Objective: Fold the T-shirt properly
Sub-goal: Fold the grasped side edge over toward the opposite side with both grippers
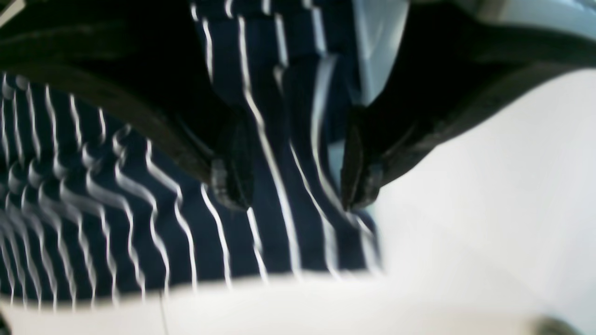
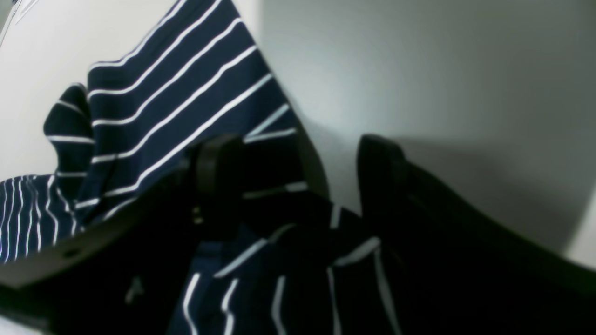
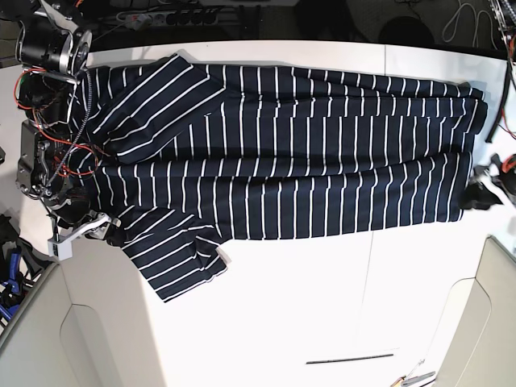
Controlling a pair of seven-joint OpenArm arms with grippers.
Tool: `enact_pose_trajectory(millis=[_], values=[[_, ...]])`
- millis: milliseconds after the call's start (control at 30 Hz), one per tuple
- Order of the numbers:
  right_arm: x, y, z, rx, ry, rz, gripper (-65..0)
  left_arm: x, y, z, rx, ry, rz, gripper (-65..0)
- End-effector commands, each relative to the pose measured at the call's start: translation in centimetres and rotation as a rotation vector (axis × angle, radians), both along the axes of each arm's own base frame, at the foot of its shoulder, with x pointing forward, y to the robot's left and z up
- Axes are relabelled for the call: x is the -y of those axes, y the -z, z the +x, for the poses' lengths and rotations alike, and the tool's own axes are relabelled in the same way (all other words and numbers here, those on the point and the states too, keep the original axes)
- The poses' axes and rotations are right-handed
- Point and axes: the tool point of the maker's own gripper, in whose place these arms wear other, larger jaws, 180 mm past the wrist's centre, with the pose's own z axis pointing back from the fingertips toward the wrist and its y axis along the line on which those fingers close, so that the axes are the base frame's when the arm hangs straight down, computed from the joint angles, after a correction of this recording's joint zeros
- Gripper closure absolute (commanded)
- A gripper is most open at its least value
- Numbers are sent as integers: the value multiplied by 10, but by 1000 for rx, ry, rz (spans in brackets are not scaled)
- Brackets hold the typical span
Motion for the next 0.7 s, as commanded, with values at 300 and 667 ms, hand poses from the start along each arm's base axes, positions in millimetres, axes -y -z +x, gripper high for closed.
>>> enact_pose_trajectory(millis=[300, 667], values=[[-8, -22, 20, 60, -12, 18, -380, -34, -27, 24, 161, -140, 49, -361], [-39, -21, 24, 62, -42, 67, -380, -41, 46, 24, 23, -307, -133, -378]])
